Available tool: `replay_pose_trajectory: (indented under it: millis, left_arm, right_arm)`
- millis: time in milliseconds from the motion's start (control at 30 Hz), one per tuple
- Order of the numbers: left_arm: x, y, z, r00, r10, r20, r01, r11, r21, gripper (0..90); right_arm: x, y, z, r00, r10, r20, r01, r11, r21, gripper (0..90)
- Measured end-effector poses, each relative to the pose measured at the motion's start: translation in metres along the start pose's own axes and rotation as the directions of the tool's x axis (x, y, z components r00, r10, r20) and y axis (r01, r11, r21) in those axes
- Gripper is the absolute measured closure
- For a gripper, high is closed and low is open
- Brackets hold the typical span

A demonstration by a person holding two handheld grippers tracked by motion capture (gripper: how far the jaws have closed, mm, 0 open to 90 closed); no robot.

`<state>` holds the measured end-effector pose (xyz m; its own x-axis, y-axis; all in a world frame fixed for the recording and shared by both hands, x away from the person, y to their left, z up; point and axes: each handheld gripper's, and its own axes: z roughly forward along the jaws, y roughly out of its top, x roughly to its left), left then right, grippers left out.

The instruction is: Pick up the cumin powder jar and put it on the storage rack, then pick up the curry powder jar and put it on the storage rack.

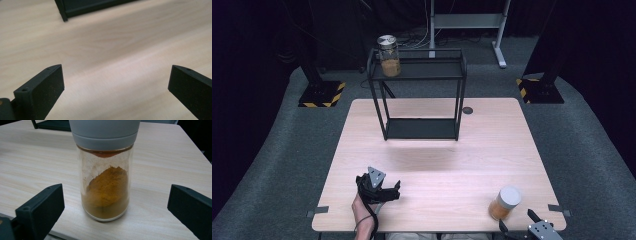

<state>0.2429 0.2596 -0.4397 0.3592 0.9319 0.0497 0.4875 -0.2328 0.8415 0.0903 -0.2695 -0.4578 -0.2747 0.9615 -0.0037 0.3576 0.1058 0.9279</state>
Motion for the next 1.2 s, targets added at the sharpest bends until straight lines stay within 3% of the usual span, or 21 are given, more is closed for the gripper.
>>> replay_pose_trajectory:
  millis: [100, 267, 400, 533, 700, 833, 1033, 1200]
  left_arm:
    - [0.007, -0.007, 0.005, 0.9986, -0.042, 0.032, 0.041, 0.9988, 0.026, 0.0]
    - [0.008, -0.009, 0.008, 0.9978, -0.045, 0.048, 0.044, 0.9987, 0.025, 0.0]
    - [0.004, -0.006, 0.009, 0.9989, -0.019, 0.043, 0.017, 0.9991, 0.038, 0.0]
    - [0.009, 0.000, 0.013, 0.9976, -0.034, 0.060, 0.030, 0.9967, 0.075, 0.0]
    - [0.009, -0.004, 0.010, 0.9970, -0.028, 0.072, 0.024, 0.9982, 0.055, 0.0]
    - [0.011, -0.002, 0.011, 0.9965, -0.027, 0.079, 0.022, 0.9974, 0.068, 0.0]
    - [0.005, 0.001, 0.012, 0.9980, 0.002, 0.063, -0.007, 0.9967, 0.081, 0.0]
    - [0.003, 0.004, 0.014, 0.9985, 0.000, 0.055, -0.005, 0.9946, 0.103, 0.0]
  right_arm:
    - [0.001, 0.000, 0.000, 1.0000, -0.003, -0.001, 0.003, 1.000, 0.001, 0.0]
    - [0.000, -0.003, 0.000, 0.9999, 0.014, 0.010, -0.014, 1.000, -0.016, 0.0]
    - [0.002, -0.006, 0.002, 0.9992, 0.035, 0.018, -0.034, 0.999, -0.035, 0.0]
    - [0.004, -0.004, 0.004, 0.9992, 0.039, 0.008, -0.039, 0.999, -0.024, 0.0]
    - [0.011, -0.001, 0.005, 0.9997, 0.025, 0.007, -0.025, 0.999, -0.025, 0.0]
    - [0.013, 0.000, 0.005, 0.9998, 0.013, 0.012, -0.013, 1.000, -0.023, 0.0]
    - [0.014, -0.001, 0.002, 0.9996, 0.009, 0.028, -0.008, 0.999, -0.033, 0.0]
    - [0.011, -0.001, 0.003, 0.9995, 0.018, 0.025, -0.017, 1.000, -0.025, 0.0]
